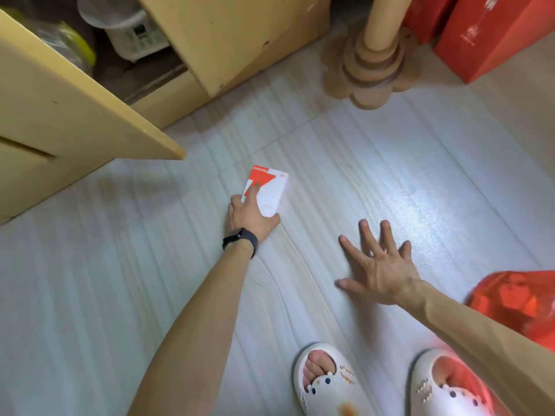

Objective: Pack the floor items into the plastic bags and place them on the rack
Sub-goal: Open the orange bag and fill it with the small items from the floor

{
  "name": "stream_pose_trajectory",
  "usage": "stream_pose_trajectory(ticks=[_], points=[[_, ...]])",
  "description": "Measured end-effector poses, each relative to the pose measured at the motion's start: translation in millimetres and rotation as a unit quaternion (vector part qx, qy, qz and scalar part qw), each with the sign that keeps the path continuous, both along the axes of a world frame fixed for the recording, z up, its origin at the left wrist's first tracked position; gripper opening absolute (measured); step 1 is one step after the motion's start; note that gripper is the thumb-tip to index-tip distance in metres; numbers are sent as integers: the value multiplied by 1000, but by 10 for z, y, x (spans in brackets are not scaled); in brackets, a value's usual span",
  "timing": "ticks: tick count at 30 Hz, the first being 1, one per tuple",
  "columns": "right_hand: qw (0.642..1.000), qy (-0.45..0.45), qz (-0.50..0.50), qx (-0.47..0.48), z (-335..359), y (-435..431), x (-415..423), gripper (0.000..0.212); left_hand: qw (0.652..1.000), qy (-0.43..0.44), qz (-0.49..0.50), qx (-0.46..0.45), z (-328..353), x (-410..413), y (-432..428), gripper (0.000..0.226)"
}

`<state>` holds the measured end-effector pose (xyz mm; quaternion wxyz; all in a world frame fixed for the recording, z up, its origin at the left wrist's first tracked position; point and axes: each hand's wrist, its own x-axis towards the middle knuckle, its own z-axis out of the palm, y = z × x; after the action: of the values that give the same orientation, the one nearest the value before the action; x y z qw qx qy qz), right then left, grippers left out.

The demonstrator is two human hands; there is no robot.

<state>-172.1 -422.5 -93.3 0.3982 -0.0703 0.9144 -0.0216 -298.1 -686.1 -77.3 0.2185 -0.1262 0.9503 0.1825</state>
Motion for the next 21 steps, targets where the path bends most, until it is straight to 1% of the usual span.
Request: stream_pose_trajectory(ticks=[3, 4, 5, 6, 7, 8, 9, 11, 12, 13, 16, 17, 19, 20, 21], points=[[991, -80, -82, -70, 265, -82, -246, 103, 989, -38, -134, 50, 161, 529, 314, 82], [981, -103, -116, -117, 404, -80, -324, 99, 984, -28, -164, 67, 243, 689, 406, 81], [959, -123, -170, -190, 549, -63, -375, 89, 981, 1, -175, 78, 339, 819, 481, 78], [915, -143, -248, -283, 689, -56, -385, 76, 980, 35, -176, 83, 440, 901, 520, 77], [859, -158, -326, -362, 848, -31, -322, 64, 977, 71, -181, 86, 580, 963, 564, 77], [799, -169, -396, -420, 995, -18, -218, 57, 971, 101, -200, 83, 731, 997, 575, 80], [747, -160, -454, -459, 1111, 14, -61, 53, 961, 125, -232, 78, 896, 1034, 599, 83], [665, -91, -535, -512, 1236, 39, 274, 48, 935, 162, -307, 65, 1215, 1093, 640, 87], [635, -49, -564, -526, 1322, 74, 487, 47, 919, 175, -347, 64, 1380, 1162, 704, 88], [613, -7, -585, -531, 1401, 117, 702, 47, 903, 177, -387, 60, 1531, 1237, 771, 88], [575, 96, -624, -520, 1626, 340, 1320, 46, 854, 156, -495, 36, 1877, 1408, 1053, 90], [555, 121, -642, -515, 1686, 456, 1519, 44, 838, 159, -521, 26, 1967, 1438, 1176, 90], [491, 160, -687, -511, 1769, 744, 1873, 39, 818, 162, -551, 12, 2095, 1465, 1408, 83], [465, 177, -709, -500, 1802, 905, 2037, 37, 808, 164, -566, 7, 2145, 1472, 1523, 78], [451, 193, -727, -480, 1806, 1062, 2190, 35, 799, 160, -579, -3, 2178, 1473, 1612, 73]])
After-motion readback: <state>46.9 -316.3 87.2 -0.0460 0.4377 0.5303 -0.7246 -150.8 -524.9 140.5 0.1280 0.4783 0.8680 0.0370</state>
